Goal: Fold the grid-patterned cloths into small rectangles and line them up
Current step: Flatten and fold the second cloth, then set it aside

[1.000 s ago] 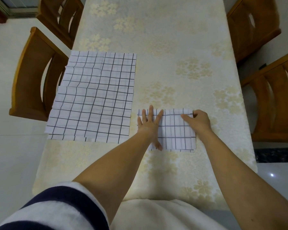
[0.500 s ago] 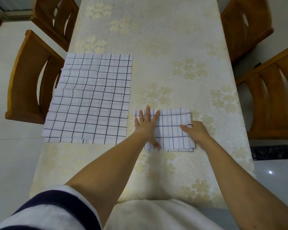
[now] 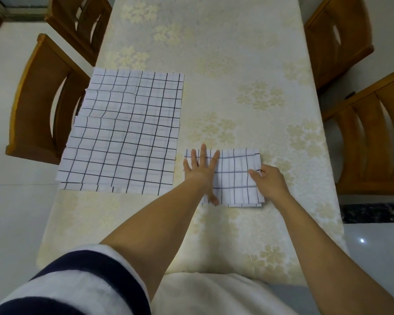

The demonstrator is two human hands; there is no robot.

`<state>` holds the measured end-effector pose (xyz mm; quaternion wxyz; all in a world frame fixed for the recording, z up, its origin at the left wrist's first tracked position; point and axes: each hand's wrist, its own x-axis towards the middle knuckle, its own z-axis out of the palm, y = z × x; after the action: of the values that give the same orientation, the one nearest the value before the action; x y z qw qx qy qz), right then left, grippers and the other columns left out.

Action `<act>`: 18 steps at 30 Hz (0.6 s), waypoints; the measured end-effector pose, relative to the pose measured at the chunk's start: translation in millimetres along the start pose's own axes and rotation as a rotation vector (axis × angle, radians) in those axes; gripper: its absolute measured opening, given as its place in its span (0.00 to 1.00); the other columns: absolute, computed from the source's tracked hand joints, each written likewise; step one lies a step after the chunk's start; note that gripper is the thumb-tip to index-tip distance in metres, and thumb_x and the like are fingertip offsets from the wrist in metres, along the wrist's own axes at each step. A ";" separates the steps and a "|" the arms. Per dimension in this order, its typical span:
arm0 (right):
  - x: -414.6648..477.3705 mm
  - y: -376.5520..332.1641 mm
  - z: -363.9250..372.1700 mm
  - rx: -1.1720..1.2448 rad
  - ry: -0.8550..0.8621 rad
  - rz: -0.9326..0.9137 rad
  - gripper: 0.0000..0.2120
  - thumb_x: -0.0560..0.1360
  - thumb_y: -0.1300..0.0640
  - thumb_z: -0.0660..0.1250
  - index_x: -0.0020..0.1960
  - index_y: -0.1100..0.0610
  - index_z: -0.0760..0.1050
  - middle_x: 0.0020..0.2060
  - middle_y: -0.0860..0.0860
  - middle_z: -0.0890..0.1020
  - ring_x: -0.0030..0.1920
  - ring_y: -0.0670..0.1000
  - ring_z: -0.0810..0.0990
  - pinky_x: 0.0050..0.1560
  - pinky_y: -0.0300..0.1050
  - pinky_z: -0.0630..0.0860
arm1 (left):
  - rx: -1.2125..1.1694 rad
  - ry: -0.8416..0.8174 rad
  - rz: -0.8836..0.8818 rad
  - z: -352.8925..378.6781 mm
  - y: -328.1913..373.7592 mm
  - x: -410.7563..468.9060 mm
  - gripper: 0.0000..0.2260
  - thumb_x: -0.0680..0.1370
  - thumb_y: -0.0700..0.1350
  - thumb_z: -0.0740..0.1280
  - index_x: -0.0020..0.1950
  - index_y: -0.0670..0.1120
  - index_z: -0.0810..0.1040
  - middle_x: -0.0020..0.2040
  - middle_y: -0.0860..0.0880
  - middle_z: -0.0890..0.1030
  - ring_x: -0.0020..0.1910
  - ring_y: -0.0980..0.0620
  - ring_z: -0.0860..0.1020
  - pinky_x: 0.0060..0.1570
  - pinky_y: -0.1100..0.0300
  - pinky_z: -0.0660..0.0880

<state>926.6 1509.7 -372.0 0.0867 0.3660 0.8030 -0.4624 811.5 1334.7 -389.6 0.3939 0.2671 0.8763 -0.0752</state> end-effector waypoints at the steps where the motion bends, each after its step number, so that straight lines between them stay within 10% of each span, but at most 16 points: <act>1: -3.0 -5.1 -0.1 0.002 0.002 -0.005 0.12 0.80 0.52 0.66 0.59 0.58 0.80 0.51 0.53 0.85 0.51 0.53 0.83 0.53 0.48 0.79 | 0.005 -0.004 -0.007 -0.6 1.3 -0.1 0.75 0.57 0.63 0.83 0.73 0.54 0.19 0.70 0.41 0.16 0.73 0.32 0.24 0.72 0.29 0.36; 13: -23.5 -70.4 21.8 -0.225 -0.014 -0.221 0.06 0.80 0.57 0.62 0.50 0.57 0.77 0.34 0.56 0.79 0.34 0.53 0.77 0.34 0.45 0.71 | -0.130 0.200 0.123 0.2 -17.1 -17.2 0.66 0.64 0.66 0.78 0.80 0.49 0.30 0.80 0.43 0.29 0.79 0.38 0.34 0.78 0.40 0.43; 18: -26.8 -93.4 48.2 -0.344 0.022 -0.283 0.05 0.80 0.57 0.60 0.52 0.57 0.71 0.31 0.51 0.74 0.35 0.55 0.75 0.31 0.45 0.66 | -0.584 0.286 0.199 7.6 -54.2 -45.9 0.32 0.83 0.56 0.63 0.82 0.45 0.55 0.82 0.45 0.57 0.79 0.46 0.60 0.76 0.52 0.60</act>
<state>873.8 1428.8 -322.7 0.0732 0.2345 0.9143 -0.3220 813.0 1267.4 -365.6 0.3323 0.2352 0.8767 0.2561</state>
